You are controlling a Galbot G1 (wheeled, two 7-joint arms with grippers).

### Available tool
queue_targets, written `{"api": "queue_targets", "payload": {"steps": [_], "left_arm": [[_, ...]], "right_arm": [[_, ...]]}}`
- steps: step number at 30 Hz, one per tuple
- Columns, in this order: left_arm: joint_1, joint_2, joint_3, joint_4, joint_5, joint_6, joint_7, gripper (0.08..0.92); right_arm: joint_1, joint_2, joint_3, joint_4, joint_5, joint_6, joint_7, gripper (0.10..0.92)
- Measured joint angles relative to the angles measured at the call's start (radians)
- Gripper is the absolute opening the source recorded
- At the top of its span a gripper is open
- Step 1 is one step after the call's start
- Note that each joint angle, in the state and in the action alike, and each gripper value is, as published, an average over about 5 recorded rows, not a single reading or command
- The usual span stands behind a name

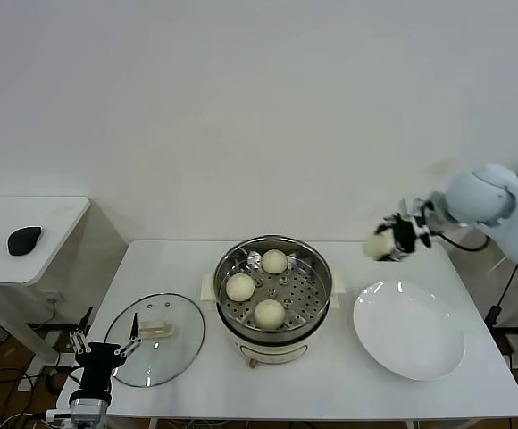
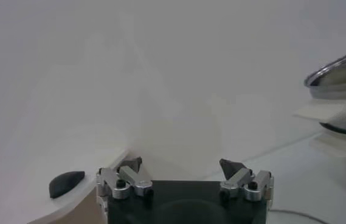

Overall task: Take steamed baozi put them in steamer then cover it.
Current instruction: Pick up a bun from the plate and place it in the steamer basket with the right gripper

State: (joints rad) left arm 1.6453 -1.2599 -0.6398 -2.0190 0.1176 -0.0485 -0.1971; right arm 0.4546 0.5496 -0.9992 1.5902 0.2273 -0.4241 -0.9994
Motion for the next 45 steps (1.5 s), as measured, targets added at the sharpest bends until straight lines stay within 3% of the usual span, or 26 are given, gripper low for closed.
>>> {"api": "queue_targets", "payload": {"steps": [8, 15, 39, 45], "left_arm": [[-0.008, -0.015, 0.000, 0.001, 0.015, -0.001, -0.004, 0.823], [-0.008, -0.027, -0.001, -0.004, 0.023, 0.000, -0.005, 0.823], [-0.008, -0.033, -0.004, -0.012, 0.031, -0.004, -0.010, 0.823], [-0.007, -0.032, -0.006, -0.008, 0.031, -0.006, -0.010, 0.823]], "right_arm": [[0.118, 0.151, -0.145, 0.036, 0.193, -0.140, 0.097, 0.617], [0.119, 0.254, -0.215, 0.039, 0.276, -0.218, 0.169, 0.616], [0.000, 0.363, -0.272, -0.039, 0.256, -0.291, 0.246, 0.621], [-0.016, 0.361, -0.255, -0.036, 0.252, -0.296, 0.254, 0.750]]}}
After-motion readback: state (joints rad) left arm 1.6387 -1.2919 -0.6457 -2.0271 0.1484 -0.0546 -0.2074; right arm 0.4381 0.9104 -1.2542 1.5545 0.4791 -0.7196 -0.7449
